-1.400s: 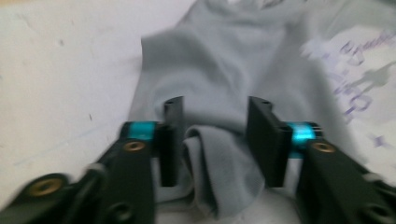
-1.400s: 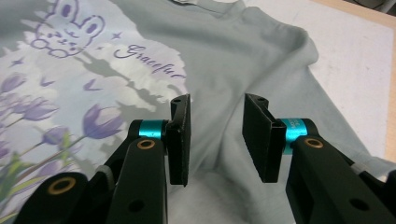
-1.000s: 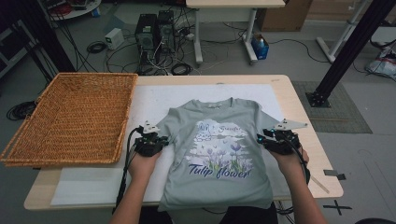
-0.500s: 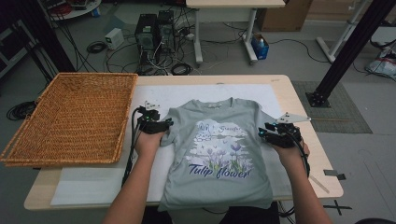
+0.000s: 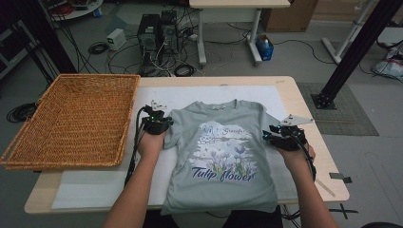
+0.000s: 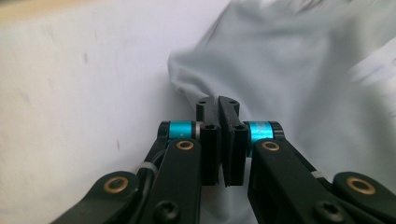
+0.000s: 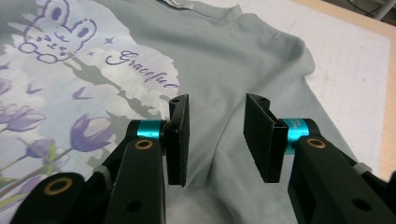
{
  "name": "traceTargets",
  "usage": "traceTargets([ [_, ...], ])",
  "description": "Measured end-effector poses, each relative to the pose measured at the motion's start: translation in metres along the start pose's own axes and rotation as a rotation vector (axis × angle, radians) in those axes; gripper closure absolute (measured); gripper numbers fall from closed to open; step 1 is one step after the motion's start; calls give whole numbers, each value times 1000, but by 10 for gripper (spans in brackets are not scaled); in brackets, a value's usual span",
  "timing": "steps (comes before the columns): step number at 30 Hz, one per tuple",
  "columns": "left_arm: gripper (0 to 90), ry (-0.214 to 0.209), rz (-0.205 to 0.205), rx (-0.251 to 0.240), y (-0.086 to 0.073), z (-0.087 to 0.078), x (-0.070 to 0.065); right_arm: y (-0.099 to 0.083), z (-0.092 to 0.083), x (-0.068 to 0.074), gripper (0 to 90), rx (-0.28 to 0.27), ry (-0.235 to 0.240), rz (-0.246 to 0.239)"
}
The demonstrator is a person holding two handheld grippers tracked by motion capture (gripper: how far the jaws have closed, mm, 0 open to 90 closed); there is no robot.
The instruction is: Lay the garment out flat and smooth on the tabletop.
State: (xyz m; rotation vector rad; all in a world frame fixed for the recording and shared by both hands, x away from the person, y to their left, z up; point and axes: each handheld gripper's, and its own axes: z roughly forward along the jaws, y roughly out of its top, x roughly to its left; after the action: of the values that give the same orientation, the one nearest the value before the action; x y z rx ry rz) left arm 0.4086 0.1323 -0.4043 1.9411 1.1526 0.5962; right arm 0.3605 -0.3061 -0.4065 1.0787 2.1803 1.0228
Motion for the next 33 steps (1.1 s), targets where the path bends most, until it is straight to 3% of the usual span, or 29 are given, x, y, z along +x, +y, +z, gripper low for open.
traceTargets([
  [4, 869, -42, 50, -51, 26, -10, -24, 6, -11, 2, 624, -9, -12, -6],
  [7, 868, -88, 94, -66, 38, -7, -50, 12, -16, 4, 625, -16, -16, -12],
  [12, 854, -200, 136, -64, 34, 8, -96, 17, -18, 6, 625, -29, -18, -13],
  [13, 832, -231, 150, -55, 31, 12, -104, 17, -17, 7, 625, -28, -17, -10],
  [15, 751, -255, 176, -42, 27, 15, -115, 16, -16, 7, 624, -24, -16, -11],
  [18, 651, -266, 150, -82, 24, 5, -109, 14, -16, 8, 624, -21, -16, -11],
  [20, 624, -238, 137, -99, 24, -4, -95, 13, -18, 6, 624, -25, -17, -6],
  [24, 556, -224, 77, -54, 13, -7, -71, 13, -20, 5, 624, -32, -23, 3],
  [25, 534, -238, 62, -49, 9, -6, -68, 13, -20, 5, 624, -34, -24, 2],
  [29, 516, -243, 70, -19, -4, 3, -67, 13, -19, 7, 624, -31, -20, -5],
  [32, 508, -186, 74, -8, -8, 9, -62, 11, -19, 11, 623, -30, -12, -4],
  [33, 508, -181, 55, -11, -9, 9, -59, 10, -18, 13, 623, -29, -4, -12],
])
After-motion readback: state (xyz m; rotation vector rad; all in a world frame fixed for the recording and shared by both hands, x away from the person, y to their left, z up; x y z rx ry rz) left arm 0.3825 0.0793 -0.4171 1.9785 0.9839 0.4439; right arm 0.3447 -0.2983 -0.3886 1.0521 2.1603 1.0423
